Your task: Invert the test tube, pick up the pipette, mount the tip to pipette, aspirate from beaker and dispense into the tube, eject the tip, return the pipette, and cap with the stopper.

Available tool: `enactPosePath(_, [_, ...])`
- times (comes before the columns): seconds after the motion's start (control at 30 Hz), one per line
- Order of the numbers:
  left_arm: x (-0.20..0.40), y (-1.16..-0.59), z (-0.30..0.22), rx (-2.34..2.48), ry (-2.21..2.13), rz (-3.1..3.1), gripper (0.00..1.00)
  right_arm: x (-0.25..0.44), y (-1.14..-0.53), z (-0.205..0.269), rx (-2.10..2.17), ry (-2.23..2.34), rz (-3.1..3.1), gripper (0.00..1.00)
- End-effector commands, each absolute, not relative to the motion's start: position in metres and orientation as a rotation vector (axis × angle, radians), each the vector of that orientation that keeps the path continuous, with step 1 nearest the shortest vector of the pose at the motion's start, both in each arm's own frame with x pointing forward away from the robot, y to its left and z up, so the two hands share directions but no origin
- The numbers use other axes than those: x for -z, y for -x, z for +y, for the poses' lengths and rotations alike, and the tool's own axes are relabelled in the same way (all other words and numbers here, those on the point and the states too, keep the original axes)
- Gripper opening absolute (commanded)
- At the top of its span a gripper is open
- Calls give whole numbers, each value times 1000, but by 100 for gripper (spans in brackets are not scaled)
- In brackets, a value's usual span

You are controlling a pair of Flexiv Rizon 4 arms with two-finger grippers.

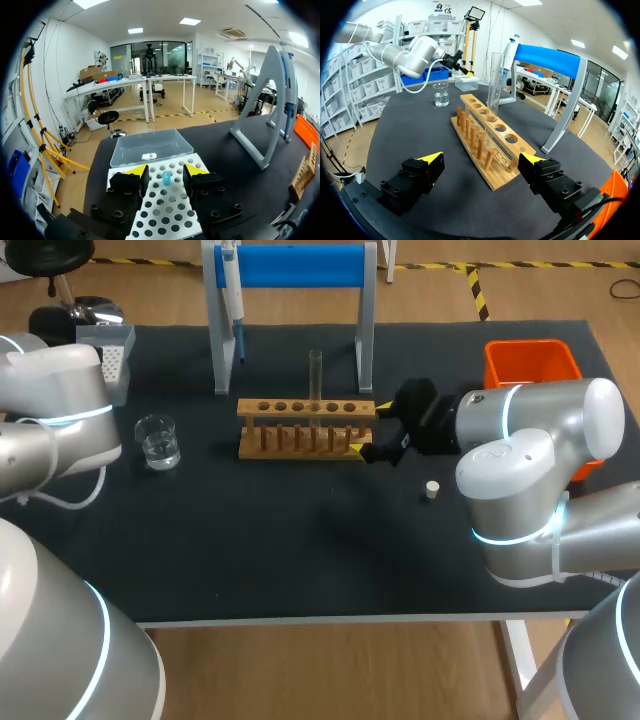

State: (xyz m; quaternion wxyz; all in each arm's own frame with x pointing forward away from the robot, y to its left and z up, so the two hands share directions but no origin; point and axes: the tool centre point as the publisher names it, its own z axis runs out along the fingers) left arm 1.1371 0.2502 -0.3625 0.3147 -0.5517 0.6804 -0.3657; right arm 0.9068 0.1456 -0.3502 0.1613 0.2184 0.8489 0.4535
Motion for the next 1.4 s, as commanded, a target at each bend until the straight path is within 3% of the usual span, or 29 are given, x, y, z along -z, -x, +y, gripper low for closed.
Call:
enactPosePath(0.03, [365,-1141,250,963,1458,1795,42,350,-906,146,-1295,-624,2423,100])
enactPosePath(1.4, [369,-1142,251,961,1454,1803,31,350,-906,146,-1295,-624,2423,100])
